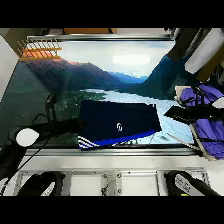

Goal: Fold the clothes and pants, and hang the long-sleeved shirts on hangers.

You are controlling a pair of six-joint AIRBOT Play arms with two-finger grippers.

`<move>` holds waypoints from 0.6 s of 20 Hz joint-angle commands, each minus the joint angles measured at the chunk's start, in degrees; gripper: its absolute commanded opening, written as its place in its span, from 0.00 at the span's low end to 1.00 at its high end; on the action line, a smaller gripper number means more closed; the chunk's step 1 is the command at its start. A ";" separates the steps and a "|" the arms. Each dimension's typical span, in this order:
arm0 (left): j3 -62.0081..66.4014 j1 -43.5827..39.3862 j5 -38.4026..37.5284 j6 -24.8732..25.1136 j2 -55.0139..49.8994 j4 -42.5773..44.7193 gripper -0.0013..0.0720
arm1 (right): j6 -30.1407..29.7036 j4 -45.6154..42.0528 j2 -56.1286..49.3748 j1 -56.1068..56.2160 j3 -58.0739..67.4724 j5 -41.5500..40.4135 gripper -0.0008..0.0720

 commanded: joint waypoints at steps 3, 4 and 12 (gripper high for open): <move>7.56 -3.82 -0.59 2.45 -10.54 -3.39 0.03 | -18.34 12.20 -15.04 -5.38 0.20 0.68 1.00; 9.14 -5.57 -0.61 2.43 -12.33 -2.75 0.03 | -20.04 13.60 -17.33 -5.16 0.22 0.66 1.00; 16.76 -15.41 -0.61 2.43 -22.62 -2.58 0.03 | -22.93 20.09 -26.62 2.43 0.33 0.44 1.00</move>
